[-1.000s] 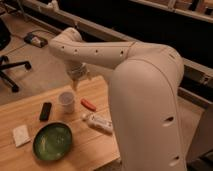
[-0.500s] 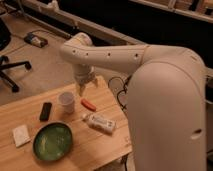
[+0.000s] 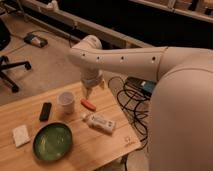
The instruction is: Move the arm in a circular motion
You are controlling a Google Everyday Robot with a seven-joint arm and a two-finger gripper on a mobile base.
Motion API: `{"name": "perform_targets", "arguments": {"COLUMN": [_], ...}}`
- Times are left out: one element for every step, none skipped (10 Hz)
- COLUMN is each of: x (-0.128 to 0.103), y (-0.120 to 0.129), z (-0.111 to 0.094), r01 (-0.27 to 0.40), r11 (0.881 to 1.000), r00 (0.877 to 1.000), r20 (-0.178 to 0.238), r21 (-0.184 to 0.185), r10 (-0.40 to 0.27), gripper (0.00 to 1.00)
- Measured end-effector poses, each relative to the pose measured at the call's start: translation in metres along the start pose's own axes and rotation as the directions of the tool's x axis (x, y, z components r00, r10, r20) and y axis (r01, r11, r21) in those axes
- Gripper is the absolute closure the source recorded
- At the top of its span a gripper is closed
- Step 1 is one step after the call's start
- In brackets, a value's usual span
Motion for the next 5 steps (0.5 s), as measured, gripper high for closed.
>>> {"name": "perform_targets", "arguments": {"x": [-0.01,-0.018,-0.034,-0.044,-0.051], "y": [0.015,0.029,0.058,0.081,0.099], "z": [-0.007,-0.012,-0.021,-0.026,-0.028], "r01": [0.051,0.086,0.151,0.199,0.237], "r11": [0.999,0.996,0.988,0.98,0.971], "r00": [0.999,0.996,0.987,0.978,0.969], "r20": [0.018,0.03,0.05,0.059,0.06], "r21": [0.006,0.009,0.014,0.015,0.015], "r10": [-0.051,-0.086,-0.152,-0.2,-0.238], "gripper": [0.35,0.35,0.35,0.35,0.35]}}
